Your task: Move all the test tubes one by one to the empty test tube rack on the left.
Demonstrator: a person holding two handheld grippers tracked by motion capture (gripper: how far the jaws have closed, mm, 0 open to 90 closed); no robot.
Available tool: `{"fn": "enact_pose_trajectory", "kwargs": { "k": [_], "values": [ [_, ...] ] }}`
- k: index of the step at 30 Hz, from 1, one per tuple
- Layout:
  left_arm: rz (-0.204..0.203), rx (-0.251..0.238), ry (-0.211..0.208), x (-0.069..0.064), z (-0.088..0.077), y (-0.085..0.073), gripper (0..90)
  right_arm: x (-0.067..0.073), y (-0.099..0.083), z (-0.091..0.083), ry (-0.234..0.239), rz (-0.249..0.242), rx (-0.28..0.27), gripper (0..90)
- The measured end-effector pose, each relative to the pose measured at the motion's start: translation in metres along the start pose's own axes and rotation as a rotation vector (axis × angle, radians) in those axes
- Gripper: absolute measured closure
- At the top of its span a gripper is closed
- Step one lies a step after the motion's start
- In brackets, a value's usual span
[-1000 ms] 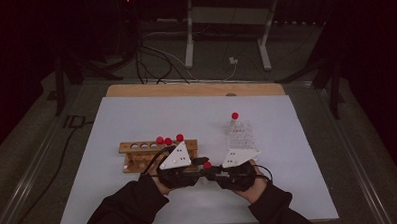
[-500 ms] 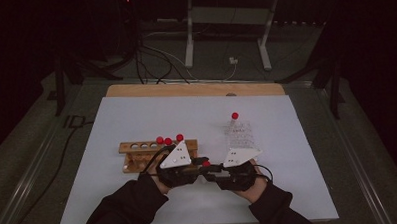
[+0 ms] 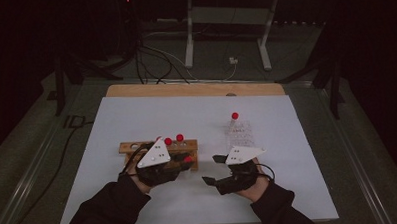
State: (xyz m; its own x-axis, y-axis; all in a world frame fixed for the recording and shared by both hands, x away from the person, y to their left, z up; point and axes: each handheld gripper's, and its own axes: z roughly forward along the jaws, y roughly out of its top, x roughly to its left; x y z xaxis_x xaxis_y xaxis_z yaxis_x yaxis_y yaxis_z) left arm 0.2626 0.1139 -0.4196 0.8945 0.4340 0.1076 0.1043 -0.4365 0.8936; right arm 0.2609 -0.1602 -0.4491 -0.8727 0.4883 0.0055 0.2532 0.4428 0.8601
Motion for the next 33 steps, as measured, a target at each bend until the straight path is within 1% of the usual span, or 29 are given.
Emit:
{"fn": "enact_pose_trajectory", "kwargs": {
  "k": [5, 6, 7, 9, 10, 13, 15, 19, 21, 22, 23, 28, 31, 32, 33],
  "values": [
    [-0.016, 0.000, 0.061, 0.010, -0.020, -0.005, 72.0, -0.002, 0.000, -0.002, -0.008, 0.029, -0.024, 10.1],
    [-0.018, 0.001, 0.068, 0.011, -0.023, -0.006, 72.0, -0.003, 0.001, -0.002, -0.009, 0.034, -0.026, 8.6],
    [-0.019, -0.002, 0.081, 0.013, -0.027, -0.006, 72.0, -0.003, 0.001, -0.002, -0.001, 0.035, -0.027, 4.6],
    [-0.026, -0.006, 0.102, 0.017, -0.034, -0.008, 72.0, -0.004, 0.001, -0.003, 0.012, 0.037, -0.034, 2.1],
    [-0.024, -0.006, 0.117, 0.018, -0.037, -0.008, 72.0, -0.005, 0.000, -0.004, 0.025, 0.041, -0.038, 1.5],
    [-0.037, -0.014, 0.147, 0.024, -0.045, -0.010, 71.9, -0.006, 0.000, -0.005, 0.012, 0.044, -0.049, 1.4],
    [-0.040, -0.016, 0.166, 0.028, -0.050, -0.010, 71.9, -0.007, 0.001, -0.006, 0.025, 0.048, -0.054, 0.0],
    [-0.050, -0.026, 0.201, 0.035, -0.059, -0.009, 71.9, -0.007, 0.000, -0.007, 0.018, 0.047, -0.054, 0.0],
    [-0.049, -0.034, 0.224, 0.039, -0.063, -0.008, 72.0, -0.008, 0.000, -0.007, 0.021, 0.049, -0.057, 0.0],
    [-0.050, -0.037, 0.228, 0.040, -0.064, -0.007, 72.0, -0.008, 0.000, -0.007, 0.018, 0.046, -0.057, 0.0],
    [-0.049, -0.044, 0.243, 0.043, -0.065, -0.006, 71.9, -0.008, 0.000, -0.007, 0.020, 0.045, -0.057, 0.0],
    [-0.055, -0.064, 0.283, 0.052, -0.068, -0.003, 72.0, -0.008, 0.000, -0.007, 0.019, 0.046, -0.054, 0.0],
    [-0.066, -0.081, 0.308, 0.059, -0.067, -0.003, 72.0, -0.008, 0.000, -0.007, 0.018, 0.046, -0.058, 0.0],
    [-0.076, -0.084, 0.306, 0.061, -0.065, -0.003, 72.0, -0.008, 0.000, -0.007, 0.018, 0.047, -0.061, 0.0],
    [-0.078, -0.087, 0.313, 0.062, -0.064, -0.004, 72.0, -0.009, 0.000, -0.008, 0.018, 0.049, -0.062, 0.0]
  ]
}}
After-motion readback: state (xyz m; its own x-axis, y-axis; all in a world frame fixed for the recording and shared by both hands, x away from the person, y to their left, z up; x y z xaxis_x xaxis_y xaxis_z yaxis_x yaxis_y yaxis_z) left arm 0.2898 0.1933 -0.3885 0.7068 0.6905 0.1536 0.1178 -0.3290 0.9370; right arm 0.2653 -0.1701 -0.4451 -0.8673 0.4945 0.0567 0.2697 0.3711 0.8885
